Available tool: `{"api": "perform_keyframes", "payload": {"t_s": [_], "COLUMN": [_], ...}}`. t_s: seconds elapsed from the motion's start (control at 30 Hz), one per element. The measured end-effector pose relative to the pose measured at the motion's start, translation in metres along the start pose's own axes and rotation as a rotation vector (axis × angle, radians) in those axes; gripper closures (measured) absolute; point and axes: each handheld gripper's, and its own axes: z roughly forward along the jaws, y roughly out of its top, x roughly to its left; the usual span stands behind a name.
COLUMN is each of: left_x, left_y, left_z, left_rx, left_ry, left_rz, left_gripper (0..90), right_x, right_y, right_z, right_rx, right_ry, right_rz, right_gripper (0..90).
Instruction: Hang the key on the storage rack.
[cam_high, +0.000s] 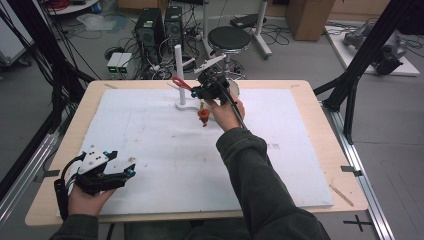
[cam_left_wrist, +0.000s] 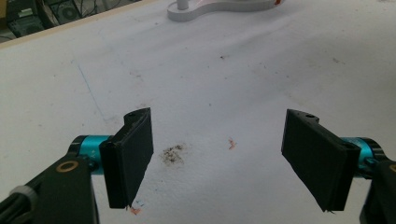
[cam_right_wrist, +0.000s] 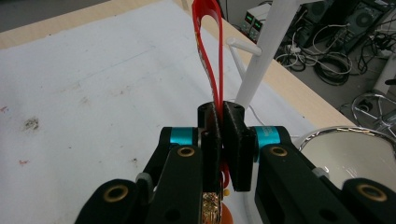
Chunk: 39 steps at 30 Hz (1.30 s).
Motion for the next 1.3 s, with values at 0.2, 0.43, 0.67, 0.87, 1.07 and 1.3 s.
{"api": "perform_keyframes", "payload": {"t_s": [0.2,0.43,0.67,0.87,1.07,1.3], "left_x": [0.000,0.000,0.000,0.000,0.000,0.000], "left_y": [0.000,0.000,0.000,0.000,0.000,0.000], "left_z": [0.000,0.000,0.000,0.000,0.000,0.000], "left_rx": [0.003,0.002,0.000,0.002,0.003,0.003], "left_ry": [-0.002,-0.002,-0.001,-0.002,-0.002,-0.003], "left_rz": [0.007,0.005,0.000,0.002,0.003,0.005], "left_gripper": [25.4,25.4,25.4,25.4,25.4,25.4], "right_x": [-0.003,-0.005,-0.005,-0.005,-0.006,-0.005], "right_y": [-0.001,-0.001,-0.001,-0.002,-0.003,-0.003], "right_z": [0.006,0.010,0.016,0.020,0.023,0.028], "right_rx": [0.007,0.015,0.026,0.038,0.047,0.058], "right_ry": [-0.021,-0.029,-0.042,-0.050,-0.059,-0.062], "right_rz": [0.024,0.035,0.038,0.040,0.040,0.043], "right_gripper": [85.6,85.6,85.6,85.6,85.6,85.5]}}
